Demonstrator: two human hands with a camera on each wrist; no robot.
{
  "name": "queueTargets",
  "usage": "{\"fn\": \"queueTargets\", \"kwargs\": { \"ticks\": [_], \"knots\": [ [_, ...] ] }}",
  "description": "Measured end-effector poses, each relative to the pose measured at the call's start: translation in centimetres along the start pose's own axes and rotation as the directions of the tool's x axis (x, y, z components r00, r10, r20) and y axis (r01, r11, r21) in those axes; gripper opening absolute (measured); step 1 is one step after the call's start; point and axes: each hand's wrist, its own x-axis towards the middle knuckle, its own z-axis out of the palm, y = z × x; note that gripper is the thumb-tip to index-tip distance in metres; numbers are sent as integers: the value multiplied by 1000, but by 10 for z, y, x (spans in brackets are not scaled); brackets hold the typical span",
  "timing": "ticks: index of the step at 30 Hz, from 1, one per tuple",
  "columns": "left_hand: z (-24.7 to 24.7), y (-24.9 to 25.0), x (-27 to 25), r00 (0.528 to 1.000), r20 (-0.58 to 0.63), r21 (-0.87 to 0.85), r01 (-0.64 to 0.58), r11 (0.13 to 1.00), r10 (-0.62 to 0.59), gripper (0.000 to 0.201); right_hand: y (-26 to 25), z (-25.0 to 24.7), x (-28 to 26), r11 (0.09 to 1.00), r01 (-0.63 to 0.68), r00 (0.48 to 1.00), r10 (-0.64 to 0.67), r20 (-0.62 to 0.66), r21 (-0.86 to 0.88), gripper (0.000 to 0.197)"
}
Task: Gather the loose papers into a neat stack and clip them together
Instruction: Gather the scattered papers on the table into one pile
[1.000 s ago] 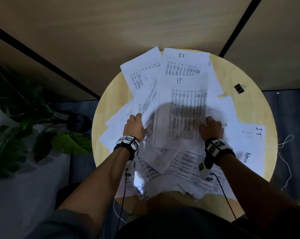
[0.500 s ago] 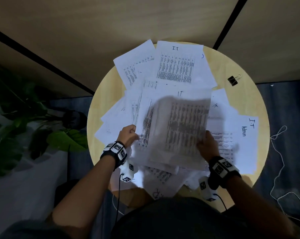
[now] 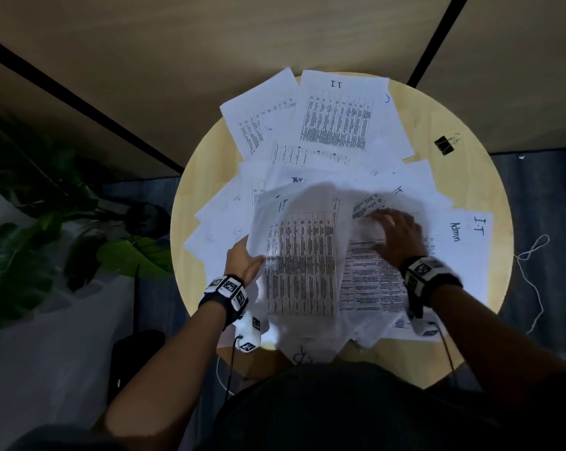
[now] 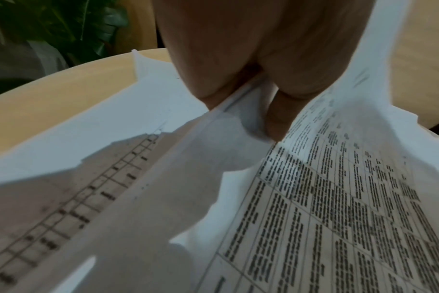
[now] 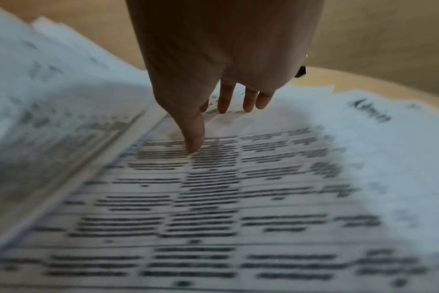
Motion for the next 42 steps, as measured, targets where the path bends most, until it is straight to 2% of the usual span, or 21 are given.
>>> {"fn": "queueTargets", "kwargs": {
  "ticks": [4, 6, 9, 12, 15, 18, 21, 24, 27, 28, 30, 32, 34, 36, 37, 38, 40, 42],
  "knots": [
    [-7, -10, -3, 999, -33, -40, 23, 999, -24, 43, 17, -12, 6, 955, 136, 976, -84, 201, -262, 92],
    [-9, -16, -5, 999, -32, -19, 23, 1000, -23, 48, 17, -13, 6, 936, 161, 966, -85, 246, -312, 92],
    [-14, -24, -6, 994, -74, 5, 80, 997, -79, 43, 20, -10, 1, 933, 143, 955, -41, 294, -331, 83],
    [-18, -34, -4, 971, -162, -40, 169, 985, -174, 34, 24, -12, -3, 942, 129, 953, -31, 302, -310, 55],
    [-22, -39, -6, 935, -256, -81, 232, 969, -245, 34, 22, -19, 2, 899, 255, 962, -197, 191, -355, 36],
    [-20, -40, -8, 917, -296, -68, 259, 964, -267, 38, 2, -25, 15, 802, 414, 910, -368, 190, -430, 29],
    [-19, -38, -12, 885, -323, -68, 331, 941, -335, 39, -41, -29, 26, 757, 488, 873, -425, 240, -434, 12],
    [-22, -40, -16, 867, -311, -125, 369, 921, -390, 33, -68, -19, 34, 661, 593, 805, -475, 355, -460, 11],
    [-23, -48, -15, 889, -251, -155, 354, 922, -383, 42, -75, -15, 40, 638, 612, 788, -448, 422, -466, 27],
    [-24, -48, -16, 896, -236, -161, 347, 924, -377, 40, -75, -17, 40, 655, 610, 791, -474, 386, -446, 27],
    [-26, -47, -16, 909, -212, -196, 322, 926, -360, 35, -71, -26, 39, 763, 549, 835, -487, 256, -341, 25],
    [-27, -47, -16, 923, -164, -214, 311, 926, -348, 50, -58, -42, 39, 892, 398, 916, -372, 151, -213, 31],
    [-28, -49, -15, 940, -123, -180, 296, 938, -320, 62, -40, -63, 41, 933, 310, 950, -295, 103, -183, 34],
    [-27, -51, -14, 958, -132, -153, 236, 960, -256, 51, -29, -85, 45, 928, 273, 962, -267, 55, -254, 20],
    [-27, -53, -12, 958, -152, -147, 221, 964, -243, 45, -26, -98, 47, 941, 220, 973, -230, -10, -257, 11],
    [-27, -53, -13, 956, -170, -147, 217, 965, -241, 38, -23, -108, 50, 967, 158, 979, -179, -92, -202, 11],
    [-27, -52, -12, 948, -186, -172, 227, 959, -258, 24, -16, -124, 52, 999, 48, 968, -40, -248, 23, 23],
    [-26, -48, -12, 935, -193, -226, 253, 941, -298, 24, -16, -132, 51, 958, -6, 935, 107, -338, 288, 24]
  ]
}}
